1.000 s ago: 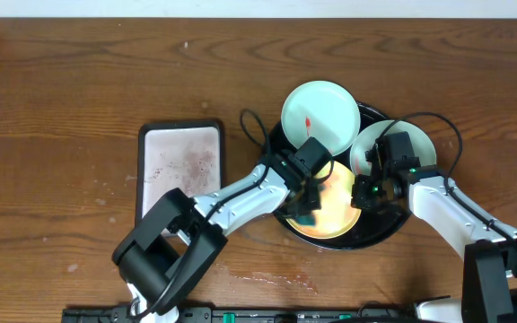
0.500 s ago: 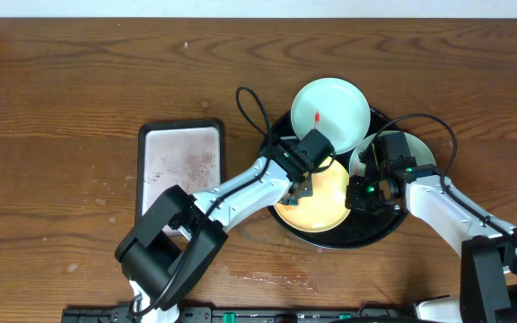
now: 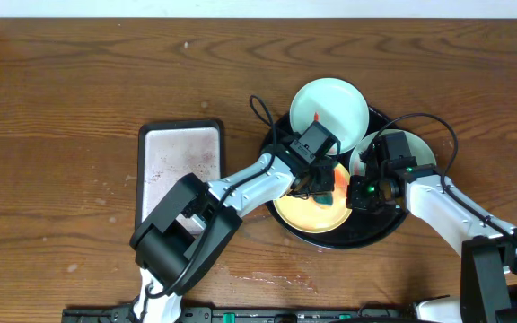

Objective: Clean dirty plates on tray and stack at the side
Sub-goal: 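Scrub the yellow plate with the sponge held in left gripper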

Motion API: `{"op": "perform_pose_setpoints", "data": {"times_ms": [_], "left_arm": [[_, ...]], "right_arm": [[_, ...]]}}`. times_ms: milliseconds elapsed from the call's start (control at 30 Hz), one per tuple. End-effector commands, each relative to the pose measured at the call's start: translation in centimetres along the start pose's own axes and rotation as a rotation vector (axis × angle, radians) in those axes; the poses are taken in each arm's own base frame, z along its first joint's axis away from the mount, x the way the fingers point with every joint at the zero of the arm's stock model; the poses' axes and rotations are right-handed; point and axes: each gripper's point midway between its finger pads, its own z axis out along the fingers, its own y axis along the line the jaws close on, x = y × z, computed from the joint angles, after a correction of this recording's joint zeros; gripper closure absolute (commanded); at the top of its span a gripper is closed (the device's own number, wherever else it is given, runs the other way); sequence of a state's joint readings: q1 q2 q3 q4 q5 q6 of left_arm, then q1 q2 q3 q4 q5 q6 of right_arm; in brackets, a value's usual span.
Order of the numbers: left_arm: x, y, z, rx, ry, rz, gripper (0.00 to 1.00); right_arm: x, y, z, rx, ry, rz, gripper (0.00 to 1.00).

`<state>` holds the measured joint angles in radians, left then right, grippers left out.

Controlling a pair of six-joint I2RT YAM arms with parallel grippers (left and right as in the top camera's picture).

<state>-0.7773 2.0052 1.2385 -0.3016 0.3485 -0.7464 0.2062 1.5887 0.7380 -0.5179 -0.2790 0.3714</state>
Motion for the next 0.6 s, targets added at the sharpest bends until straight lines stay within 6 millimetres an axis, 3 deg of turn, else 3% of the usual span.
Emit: {"op": "perform_pose_setpoints", "data": {"times_ms": [0,67,233,333,400,467,567], "left_arm": [[4.5,-0.7,2.0,0.034,0.155,0.143,0.93],[4.2,0.2,1.9,-0.008,0.141,0.137,0.93],[3.7,6.4,0.3,-0.268,0.137,0.055,0.93],[2.5,11.2,-2.2,-0.519,0.074,-0.026,0.93],[1.4,13.1,-4.0,-0.634,0.023,-0.040,0.93],[0.2,14.0,-5.4,-0.704,-0.025,-0.034,0.93],[-0.7,13.3,-5.3,-0.681,-0.052,-0.021,0.93]], "right_arm": [[0.9,-3.7,1.0,0.168,0.020,0.012,0.99],[1.0,-3.7,1.0,0.168,0.021,0.012,0.99],[1.1,-3.8,1.0,0.171,0.026,0.013,0.99],[1.1,-4.0,1.0,0.181,0.023,0.013,0.99],[1.1,-4.1,0.9,0.187,0.022,0.013,0.99],[1.0,-4.3,0.9,0.198,0.020,0.013,0.99],[1.0,-4.3,0.9,0.199,0.020,0.012,0.99]]}}
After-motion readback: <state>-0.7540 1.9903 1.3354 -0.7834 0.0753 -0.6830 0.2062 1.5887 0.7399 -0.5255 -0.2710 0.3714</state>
